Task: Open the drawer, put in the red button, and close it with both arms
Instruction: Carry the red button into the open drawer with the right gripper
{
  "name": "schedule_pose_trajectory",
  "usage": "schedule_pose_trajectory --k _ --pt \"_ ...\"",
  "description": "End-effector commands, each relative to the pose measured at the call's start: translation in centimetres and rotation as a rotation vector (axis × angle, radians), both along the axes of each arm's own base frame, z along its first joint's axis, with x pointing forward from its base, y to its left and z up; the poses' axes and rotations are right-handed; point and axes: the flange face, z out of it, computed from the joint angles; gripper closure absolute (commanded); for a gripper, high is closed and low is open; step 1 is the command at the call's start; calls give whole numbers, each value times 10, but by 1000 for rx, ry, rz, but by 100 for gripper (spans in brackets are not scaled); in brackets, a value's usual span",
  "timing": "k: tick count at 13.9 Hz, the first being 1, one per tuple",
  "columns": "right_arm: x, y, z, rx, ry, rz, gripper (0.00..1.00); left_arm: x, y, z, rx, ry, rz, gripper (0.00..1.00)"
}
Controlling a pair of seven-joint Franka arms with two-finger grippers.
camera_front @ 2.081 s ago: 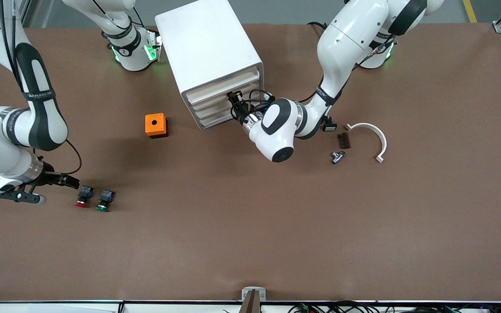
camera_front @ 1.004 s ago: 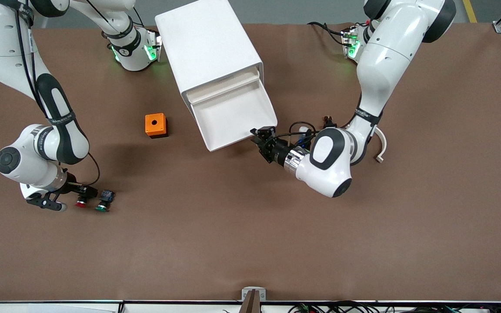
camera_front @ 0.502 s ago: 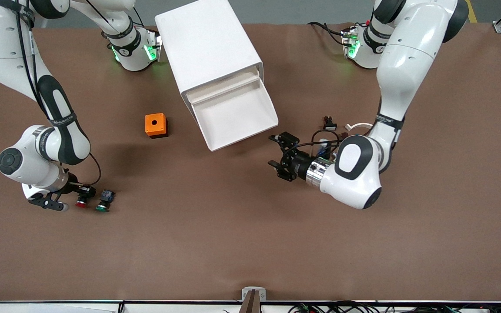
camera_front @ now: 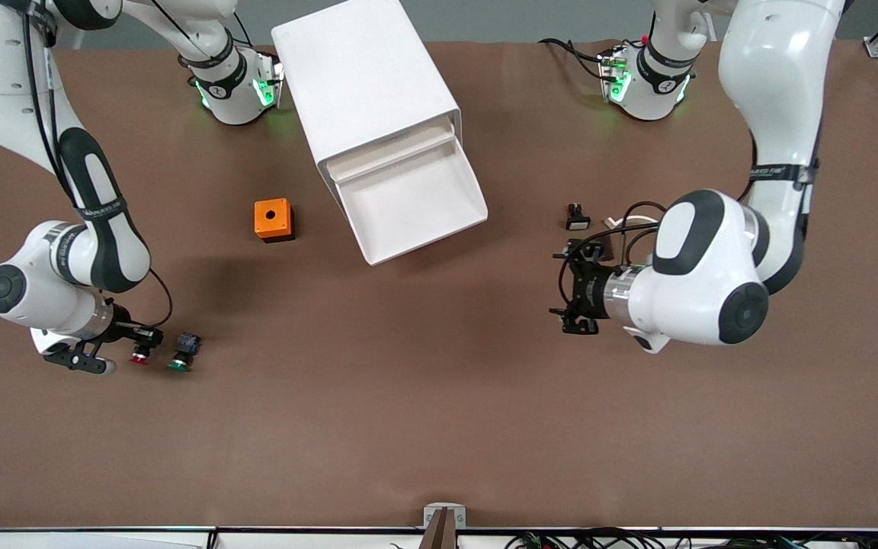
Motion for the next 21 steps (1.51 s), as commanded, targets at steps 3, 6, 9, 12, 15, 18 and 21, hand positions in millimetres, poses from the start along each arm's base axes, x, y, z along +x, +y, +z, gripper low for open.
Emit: schedule_pose_trajectory --k 3,6,9,12,15,18,21 --pt "-20 99 136 21 66 -178 100 -6 20 40 60 -136 -154 0" --pt "-49 181 202 21 90 -313 100 -2 55 78 80 -245 -257 0" --pt "-84 269 247 65 101 -468 100 -6 65 87 131 -273 -394 0" --pt "-125 364 256 56 108 -589 100 -7 64 87 130 -274 -398 0" --pt "-163 434 248 52 97 -691 100 -7 63 83 128 -278 -444 0" --pt "-199 489 235 67 64 -767 100 -13 54 83 117 -274 -537 0" --pt "-216 530 201 51 27 -823 100 -16 49 81 134 -264 -555 0"
